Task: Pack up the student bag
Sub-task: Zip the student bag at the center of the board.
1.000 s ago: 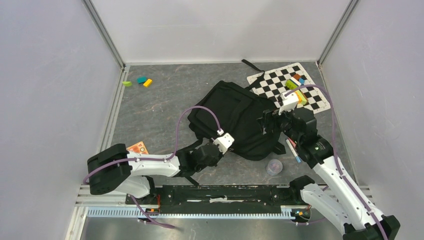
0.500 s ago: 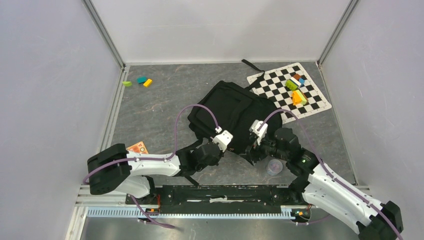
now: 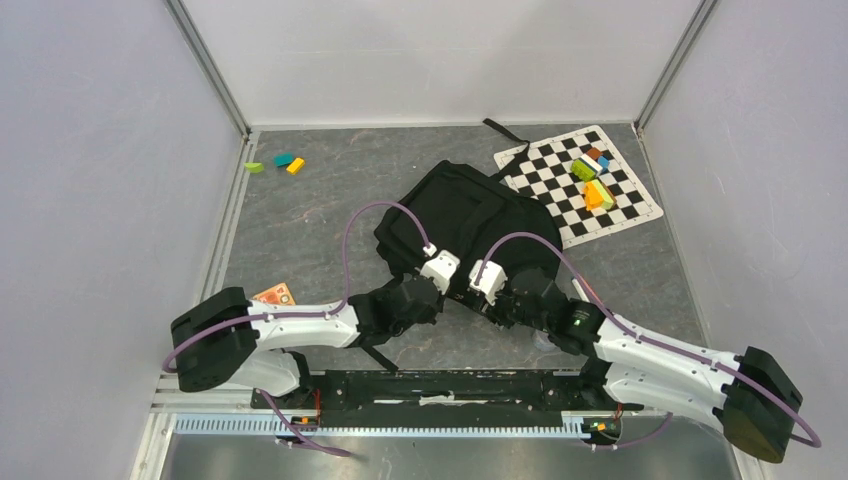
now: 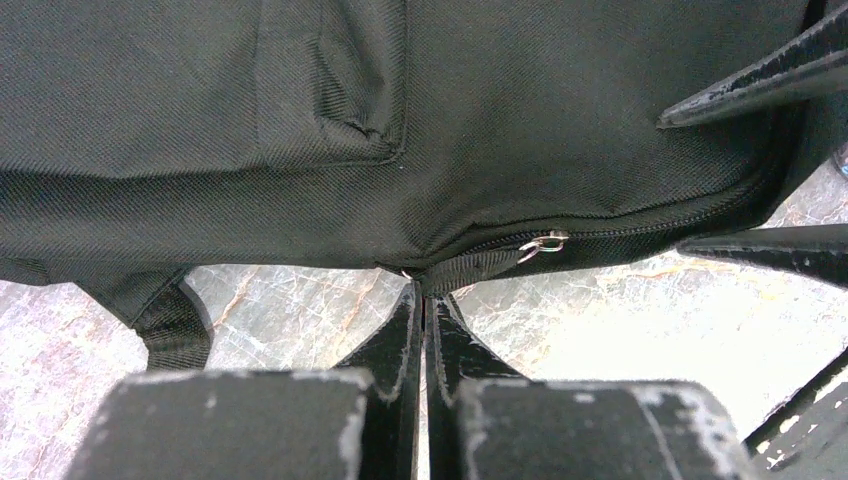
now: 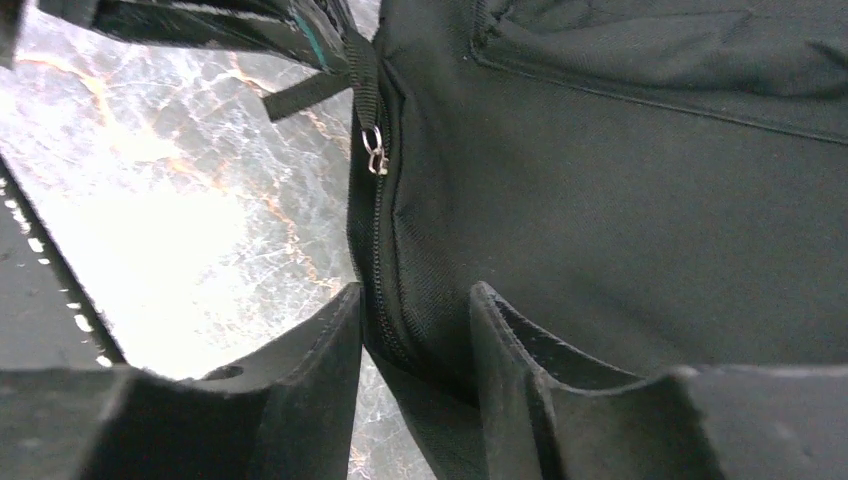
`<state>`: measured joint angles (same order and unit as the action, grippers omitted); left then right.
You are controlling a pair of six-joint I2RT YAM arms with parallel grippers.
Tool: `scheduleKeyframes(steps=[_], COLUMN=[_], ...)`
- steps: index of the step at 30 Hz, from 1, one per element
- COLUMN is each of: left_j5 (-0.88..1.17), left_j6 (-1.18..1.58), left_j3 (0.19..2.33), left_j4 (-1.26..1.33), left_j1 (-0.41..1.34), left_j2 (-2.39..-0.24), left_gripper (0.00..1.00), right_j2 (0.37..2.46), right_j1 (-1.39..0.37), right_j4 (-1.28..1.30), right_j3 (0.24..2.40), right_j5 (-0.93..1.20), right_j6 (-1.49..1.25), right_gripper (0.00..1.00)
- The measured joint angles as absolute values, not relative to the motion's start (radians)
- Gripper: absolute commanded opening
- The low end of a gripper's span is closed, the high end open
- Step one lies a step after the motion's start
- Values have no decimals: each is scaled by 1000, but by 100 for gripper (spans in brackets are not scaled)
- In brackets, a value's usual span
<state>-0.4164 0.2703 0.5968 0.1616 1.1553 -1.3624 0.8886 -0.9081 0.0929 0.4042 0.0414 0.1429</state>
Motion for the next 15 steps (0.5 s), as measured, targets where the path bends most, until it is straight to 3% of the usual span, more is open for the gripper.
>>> scheduleKeyframes(steps=[6, 15], left_j5=[-408, -407], left_j6=[292, 341], left_j3=[598, 592], left_j4=[145, 99], left_j1=[1131, 1022], left_j2=[-1346, -1285], left_gripper=[2, 2], right_j2=[900, 827], right_j1=[-963, -982], right_j4=[79, 97], right_j3=[405, 407], right_j5=[-115, -170], right_j6=[152, 147], right_gripper=[0, 0])
